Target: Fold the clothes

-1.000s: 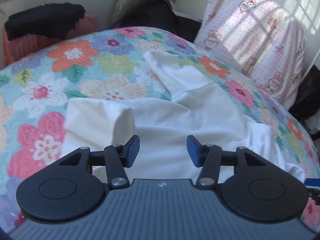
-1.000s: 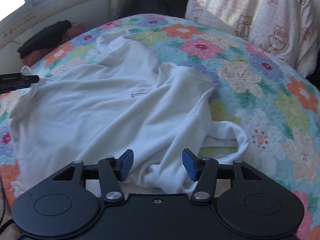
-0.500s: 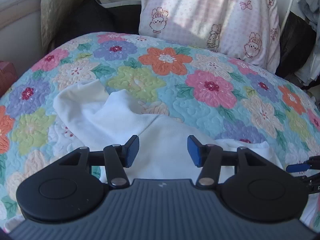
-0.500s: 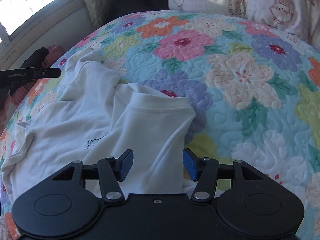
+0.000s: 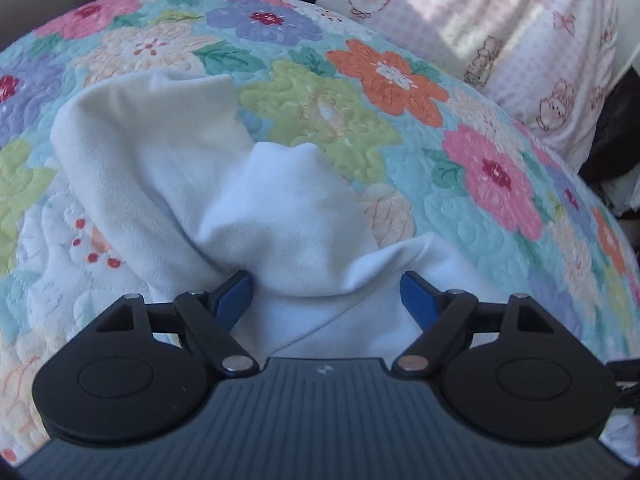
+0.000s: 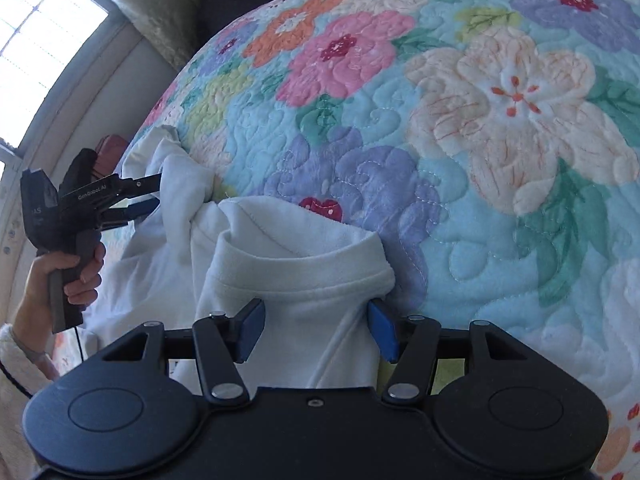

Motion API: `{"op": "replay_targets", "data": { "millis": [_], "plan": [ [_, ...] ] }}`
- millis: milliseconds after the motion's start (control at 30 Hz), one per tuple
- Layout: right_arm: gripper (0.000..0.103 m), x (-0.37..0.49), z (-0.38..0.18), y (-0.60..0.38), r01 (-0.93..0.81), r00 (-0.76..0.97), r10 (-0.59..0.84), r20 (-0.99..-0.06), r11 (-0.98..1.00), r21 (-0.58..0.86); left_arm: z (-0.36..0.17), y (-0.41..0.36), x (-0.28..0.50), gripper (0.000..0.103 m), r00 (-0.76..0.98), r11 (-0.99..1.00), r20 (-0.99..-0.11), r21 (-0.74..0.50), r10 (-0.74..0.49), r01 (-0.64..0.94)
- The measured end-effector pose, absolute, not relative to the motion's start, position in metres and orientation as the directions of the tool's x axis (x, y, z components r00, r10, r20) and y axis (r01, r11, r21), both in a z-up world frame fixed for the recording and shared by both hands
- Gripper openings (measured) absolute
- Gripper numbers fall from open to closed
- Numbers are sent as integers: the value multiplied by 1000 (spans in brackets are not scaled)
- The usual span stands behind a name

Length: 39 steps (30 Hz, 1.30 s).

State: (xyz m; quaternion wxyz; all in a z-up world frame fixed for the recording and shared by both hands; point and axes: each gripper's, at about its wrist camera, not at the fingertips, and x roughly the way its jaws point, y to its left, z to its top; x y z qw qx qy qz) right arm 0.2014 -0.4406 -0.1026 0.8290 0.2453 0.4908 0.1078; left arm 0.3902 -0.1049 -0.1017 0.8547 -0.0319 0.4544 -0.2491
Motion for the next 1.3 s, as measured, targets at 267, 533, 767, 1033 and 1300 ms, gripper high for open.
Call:
{"op": "replay_targets", "data": {
  "millis": [267,533,767,1033,1300],
  "plan": [
    [62,204,-89,-418,22,529,238,-814,955,294,-104,-139,376,87,524,850,-784,-8,-332,526],
    [62,188,-102,-452,140,611,273,-743,887,441,-96,-159,352,39,548,756,-780,154,-303,636],
    [10,176,-72,-420,-70,673,275,-686,948,312,-98,-162,340,81,636,628,-724,371,-266,684],
    [9,170,-44,-432,-77,746,217,-630,967,242,-101,-143,369,88,513,756,-806,132,-294,641],
    [9,160,-66,-441,-23,737,199,-646,963,270,-74,-153,357,8,542,752,-797,182,-265,634]
  ]
}}
